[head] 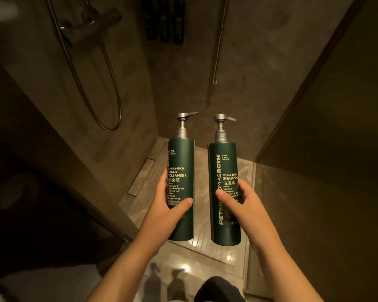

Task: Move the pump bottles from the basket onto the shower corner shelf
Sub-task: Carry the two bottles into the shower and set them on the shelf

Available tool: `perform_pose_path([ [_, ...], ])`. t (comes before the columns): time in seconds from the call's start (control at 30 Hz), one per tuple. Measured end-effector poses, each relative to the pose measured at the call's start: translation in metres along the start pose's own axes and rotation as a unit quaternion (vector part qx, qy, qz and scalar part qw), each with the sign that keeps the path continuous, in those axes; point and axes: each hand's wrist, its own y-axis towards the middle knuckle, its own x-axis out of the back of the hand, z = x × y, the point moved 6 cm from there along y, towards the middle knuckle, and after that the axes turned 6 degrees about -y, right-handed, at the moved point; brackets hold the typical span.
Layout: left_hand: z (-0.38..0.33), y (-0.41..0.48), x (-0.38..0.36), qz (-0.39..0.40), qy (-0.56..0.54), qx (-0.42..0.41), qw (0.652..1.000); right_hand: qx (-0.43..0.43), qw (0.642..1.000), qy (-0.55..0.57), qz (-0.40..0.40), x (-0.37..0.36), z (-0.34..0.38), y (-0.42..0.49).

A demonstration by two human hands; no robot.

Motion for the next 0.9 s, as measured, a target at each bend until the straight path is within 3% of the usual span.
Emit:
perform_pose_path([
  [0.17, -0.008, 0.042, 0.009, -0.022, -0.002, 0.005, 1.0, -0.002, 1.0, 0.01, 0.029, -0.002, 0.011, 0.057],
  [0.4, -0.025, 0.119, 0.023, -0.135, -0.015, -0.01, 0.991, 0.021, 0.993, 0.002, 0.113, -0.009, 0.037, 0.173],
  [0.63, -0.062, 0.207, 0.007, -0.235, -0.021, -0.056, 0.97, 0.095, 0.976, -0.02, 0.195, -0.001, 0.101, 0.292],
  [0.9, -0.091, 0.239, 0.007, -0.342, 0.007, -0.062, 0.938, 0.095, 0.953, -0.044, 0.283, -0.018, 0.121, 0.363],
])
